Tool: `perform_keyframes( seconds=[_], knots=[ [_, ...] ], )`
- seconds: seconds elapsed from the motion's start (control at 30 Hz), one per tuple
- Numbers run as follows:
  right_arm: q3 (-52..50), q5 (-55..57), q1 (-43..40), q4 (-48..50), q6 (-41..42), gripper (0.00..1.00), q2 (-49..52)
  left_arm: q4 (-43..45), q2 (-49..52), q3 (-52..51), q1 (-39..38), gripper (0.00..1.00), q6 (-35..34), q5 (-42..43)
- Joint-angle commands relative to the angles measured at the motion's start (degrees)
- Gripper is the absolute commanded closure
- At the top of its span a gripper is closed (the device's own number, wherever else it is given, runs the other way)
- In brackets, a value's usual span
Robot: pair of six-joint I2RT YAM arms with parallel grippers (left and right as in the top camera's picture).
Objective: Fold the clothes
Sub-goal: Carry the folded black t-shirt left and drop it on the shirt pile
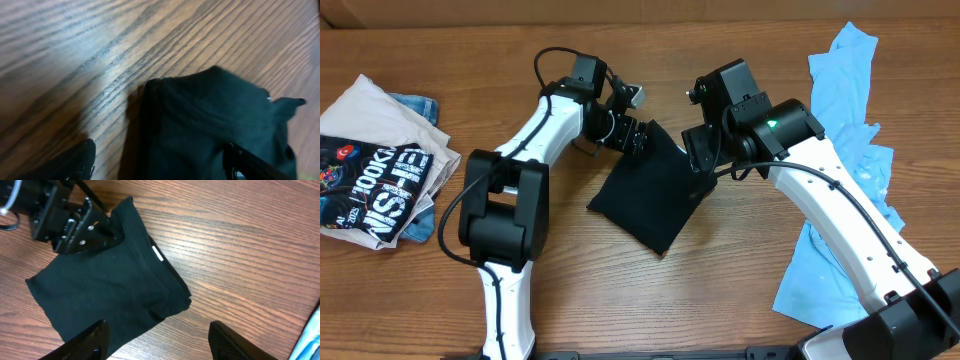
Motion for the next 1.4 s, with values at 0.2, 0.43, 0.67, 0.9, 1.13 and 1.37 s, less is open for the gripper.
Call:
perform_keyframes(
  seconds=[0.2, 0.43, 0.67, 0.9, 1.13, 1.37],
  knots=[
    [1.09, 0.13, -0.39, -0.42, 0.31, 0.33, -0.66, -3.63, 7.54, 0.02, -2.05, 0.45, -0.35, 9.53],
    [1.09, 0.2, -0.39, -0.42, 0.28, 0.34, -0.66, -6.97, 6.73, 0.11, -1.81, 0.96, 1.4, 12.5],
    [1.09, 1.27, -2.82, -0.42, 3.1, 0.34, -0.68, -15.74, -1.9, 5.95, 4.63, 0.96, 3.48, 6.84],
    [1.09, 1.25, -6.05, -1.09, 3.1, 0.34, -0.68, -20.13, -19.89, 6.78, 14.91, 0.96, -0.66, -11.72],
    [1.09, 1.27, -6.49, -1.05, 3.08, 0.34, -0.68, -24.17, -32.52, 6.78, 24.83, 0.96, -0.57, -26.27],
    [1.09, 1.27, -6.49, -1.68, 3.08, 0.34, -0.68, -24.2, -36.57, 6.78, 34.27, 0.96, -0.61, -28.76]
  ],
)
